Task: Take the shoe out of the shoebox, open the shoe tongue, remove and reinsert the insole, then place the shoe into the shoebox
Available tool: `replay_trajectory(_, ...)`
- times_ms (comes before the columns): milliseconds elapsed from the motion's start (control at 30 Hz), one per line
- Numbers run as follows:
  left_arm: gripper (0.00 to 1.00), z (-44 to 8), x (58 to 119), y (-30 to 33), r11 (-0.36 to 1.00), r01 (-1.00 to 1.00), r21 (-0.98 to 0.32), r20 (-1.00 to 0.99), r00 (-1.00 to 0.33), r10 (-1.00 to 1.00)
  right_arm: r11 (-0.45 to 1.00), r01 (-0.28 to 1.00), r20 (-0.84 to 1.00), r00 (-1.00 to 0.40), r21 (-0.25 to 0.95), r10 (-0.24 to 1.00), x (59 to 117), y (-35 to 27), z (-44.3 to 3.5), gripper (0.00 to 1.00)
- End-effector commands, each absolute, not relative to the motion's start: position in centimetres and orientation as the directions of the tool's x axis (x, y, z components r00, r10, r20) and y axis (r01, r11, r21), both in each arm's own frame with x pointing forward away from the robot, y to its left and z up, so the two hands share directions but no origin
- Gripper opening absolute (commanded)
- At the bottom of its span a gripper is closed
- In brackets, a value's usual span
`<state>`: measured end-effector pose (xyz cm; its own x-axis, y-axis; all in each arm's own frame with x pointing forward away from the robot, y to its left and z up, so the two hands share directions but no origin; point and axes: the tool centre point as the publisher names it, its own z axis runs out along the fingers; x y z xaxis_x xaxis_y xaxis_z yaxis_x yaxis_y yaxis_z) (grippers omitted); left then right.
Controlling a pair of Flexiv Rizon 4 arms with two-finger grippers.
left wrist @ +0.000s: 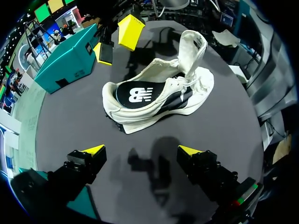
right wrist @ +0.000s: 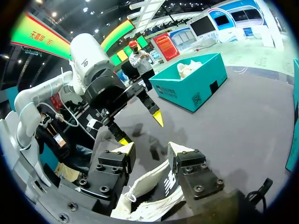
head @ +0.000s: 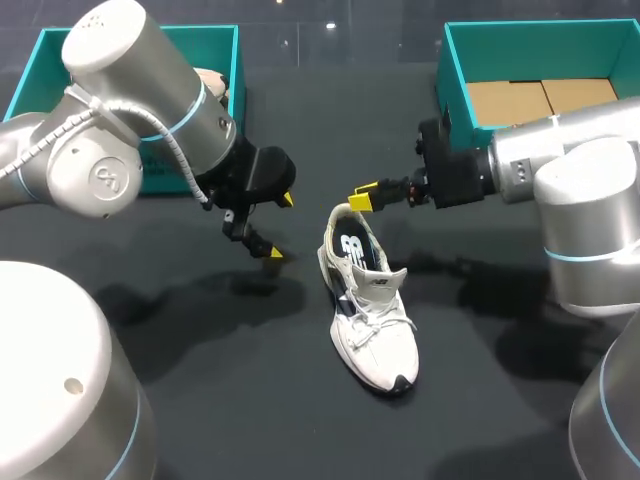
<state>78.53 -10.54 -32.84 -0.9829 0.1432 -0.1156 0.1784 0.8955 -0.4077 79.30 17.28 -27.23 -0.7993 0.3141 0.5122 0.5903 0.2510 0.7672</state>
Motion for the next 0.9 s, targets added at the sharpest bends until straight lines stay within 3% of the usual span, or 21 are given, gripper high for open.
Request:
replay_trajectory(33, 1.00, -31.9, 78.2, -9.3, 0.901, 0.182, -0.394, -0.122, -0.982, 0.145, 0.290, 0.610, 0.510, -0.784, 0.737, 0.354, 79.6, 16.9, -26.4, 0.44)
replay_trajectory(467, 1.00, -30.2, 78.9, -6.3, 0.920, 0.204, -0.336, -0.129, -0.977, 0.170, 0.337, 0.724, 0.516, -0.674, 0.602, 0.529, 81.0, 14.8, -25.4, 0.36)
replay_trajectory(767, 1.00, -28.8, 79.3, -4.0, 0.924, 0.204, -0.324, -0.124, -0.977, 0.172, 0.399, 0.801, 0.492, -0.592, 0.446, 0.638, 82.3, 14.3, -24.0, 0.23)
replay_trajectory(867, 1.00, -28.6, 79.4, -3.3, 0.929, 0.194, -0.316, -0.124, -0.979, 0.163, 0.410, 0.821, 0.483, -0.566, 0.397, 0.668, 82.6, 14.2, -23.7, 0.15)
replay_trajectory(900, 1.00, -28.4, 79.4, -3.1, 0.929, 0.192, -0.315, -0.123, -0.979, 0.161, 0.415, 0.831, 0.483, -0.555, 0.372, 0.677, 82.6, 14.2, -23.6, 0.05)
